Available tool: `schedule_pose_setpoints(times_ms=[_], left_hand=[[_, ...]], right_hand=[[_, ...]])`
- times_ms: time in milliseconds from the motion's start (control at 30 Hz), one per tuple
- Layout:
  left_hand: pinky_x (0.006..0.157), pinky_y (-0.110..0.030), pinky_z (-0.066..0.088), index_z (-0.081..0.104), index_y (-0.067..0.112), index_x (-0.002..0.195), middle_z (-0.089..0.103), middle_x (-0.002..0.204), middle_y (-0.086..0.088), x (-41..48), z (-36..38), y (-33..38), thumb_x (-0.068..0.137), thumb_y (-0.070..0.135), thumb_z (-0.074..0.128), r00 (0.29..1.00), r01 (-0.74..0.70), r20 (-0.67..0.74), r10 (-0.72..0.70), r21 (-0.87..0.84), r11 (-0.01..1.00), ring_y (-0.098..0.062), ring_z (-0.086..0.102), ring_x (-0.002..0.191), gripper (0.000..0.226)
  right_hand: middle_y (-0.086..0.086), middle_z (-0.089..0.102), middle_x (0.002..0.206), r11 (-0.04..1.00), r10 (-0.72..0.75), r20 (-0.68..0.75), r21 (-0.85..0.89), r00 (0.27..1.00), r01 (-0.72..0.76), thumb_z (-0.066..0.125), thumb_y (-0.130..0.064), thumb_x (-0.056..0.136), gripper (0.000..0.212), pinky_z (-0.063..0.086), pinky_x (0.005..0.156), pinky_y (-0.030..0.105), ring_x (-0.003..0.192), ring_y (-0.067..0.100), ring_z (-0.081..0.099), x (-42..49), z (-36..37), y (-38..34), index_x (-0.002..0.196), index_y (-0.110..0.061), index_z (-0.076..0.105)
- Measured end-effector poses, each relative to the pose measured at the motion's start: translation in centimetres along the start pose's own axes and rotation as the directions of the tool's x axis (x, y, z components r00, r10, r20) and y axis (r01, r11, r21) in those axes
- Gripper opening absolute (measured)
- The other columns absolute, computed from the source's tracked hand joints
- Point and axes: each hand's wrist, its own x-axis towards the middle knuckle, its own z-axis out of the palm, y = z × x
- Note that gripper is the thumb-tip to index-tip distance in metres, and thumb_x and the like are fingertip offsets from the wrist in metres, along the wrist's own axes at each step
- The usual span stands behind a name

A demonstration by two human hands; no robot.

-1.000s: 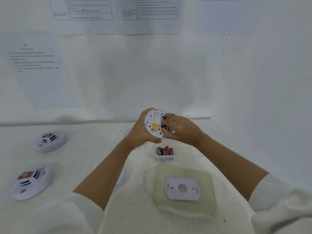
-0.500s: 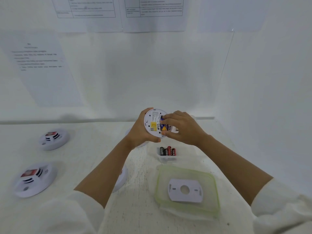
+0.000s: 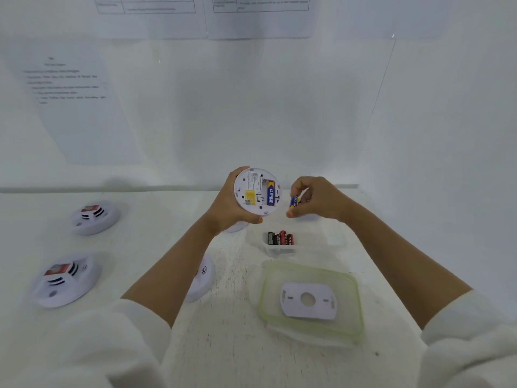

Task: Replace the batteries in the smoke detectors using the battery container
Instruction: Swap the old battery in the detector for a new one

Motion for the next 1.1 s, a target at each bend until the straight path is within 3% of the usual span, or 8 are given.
schedule_pose_setpoints(times_ms=[100,200,433,567,633,733,900,1100], left_hand=[[0.083,-0.013,0.048,0.03,0.023,0.131,0.044,0.127,0.004,0.0,-0.1,0.2,0.045,0.003,0.08,1.0,-0.005,-0.005,0.005,0.001,1.0,-0.002,0.047,0.114,0.102],[0.082,-0.013,0.049,0.029,0.022,0.132,0.043,0.128,0.0,0.2,0.0,0.4,0.046,0.002,0.08,1.0,-0.012,0.002,0.012,-0.005,1.0,-0.003,0.047,0.115,0.102],[0.085,-0.011,0.047,0.029,0.023,0.132,0.041,0.131,-0.003,0.1,0.2,0.4,0.046,0.004,0.08,1.0,-0.016,0.006,0.016,0.023,1.0,-0.005,0.046,0.116,0.102],[0.085,-0.011,0.048,0.029,0.024,0.132,0.042,0.131,-0.002,-0.1,0.1,0.5,0.045,0.005,0.08,1.0,-0.009,0.004,0.009,0.022,1.0,-0.004,0.046,0.115,0.102],[0.084,-0.011,0.048,0.028,0.024,0.132,0.042,0.13,-0.001,-0.1,0.1,0.6,0.046,0.005,0.08,1.0,-0.004,0.003,0.004,0.018,1.0,-0.003,0.046,0.114,0.102],[0.081,-0.009,0.047,0.028,0.02,0.133,0.041,0.128,-0.001,-0.1,0.4,0.7,0.048,-0.006,0.083,1.0,-0.013,0.005,0.013,0.009,1.0,-0.001,0.047,0.112,0.104],[0.073,-0.01,0.049,0.028,0.014,0.132,0.044,0.118,0.007,0.1,1.4,0.9,0.053,-0.025,0.074,1.0,-0.012,0.002,0.012,-0.039,0.999,0.006,0.052,0.102,0.1],[0.073,-0.015,0.051,0.03,0.019,0.132,0.046,0.119,0.007,0.2,2.1,0.9,0.045,-0.006,0.08,1.0,-0.024,0.003,0.024,-0.051,0.998,-0.006,0.053,0.107,0.104]], right_hand=[[-0.009,0.055,0.061,0.96,0.148,0.121,-0.256,0.982,-0.113,0.085,-0.01,0.061,0.03,0.039,0.054,0.02,0.048,0.001,0.049,-0.6,0.2,0.4,0.069,-0.015,0.056],[-0.007,0.054,0.071,0.86,0.18,0.176,-0.506,0.968,-0.068,0.083,-0.013,0.063,0.026,0.041,0.059,0.022,0.066,0.01,0.051,-0.5,1.3,0.7,0.072,-0.012,0.059],[0.016,0.066,0.102,0.733,0.195,0.246,-0.679,0.949,0.026,0.062,0.0,0.077,0.011,0.05,0.088,0.036,0.099,0.029,0.059,0.1,3.1,2.0,0.087,0.003,0.066],[0.004,0.064,0.093,0.835,0.194,0.198,-0.547,0.961,-0.056,0.071,-0.019,0.079,0.011,0.048,0.083,0.033,0.089,0.019,0.058,0.1,1.9,1.9,0.079,-0.01,0.065],[0.003,0.065,0.088,0.917,0.082,-0.003,-0.391,0.997,-0.076,0.066,-0.019,0.083,0.009,0.049,0.075,0.029,0.074,0.014,0.058,0.3,1.0,1.0,0.081,-0.012,0.061],[-0.001,0.058,0.077,0.984,-0.052,-0.312,-0.176,0.949,-0.004,0.053,-0.016,0.091,0.001,0.046,0.06,0.024,0.061,0.012,0.054,0.6,1.0,-1.0,0.092,-0.016,0.054],[0.005,0.051,0.087,0.952,-0.106,-0.252,-0.304,0.962,0.025,0.055,-0.02,0.09,0.015,0.038,0.067,0.028,0.077,0.02,0.048,1.4,3.4,-1.9,0.102,-0.012,0.051],[0.0,0.051,0.072,0.988,-0.036,-0.358,-0.153,0.933,-0.02,0.065,-0.019,0.078,0.019,0.039,0.053,0.022,0.06,0.015,0.045,2.4,3.6,-1.6,0.082,-0.013,0.047]])
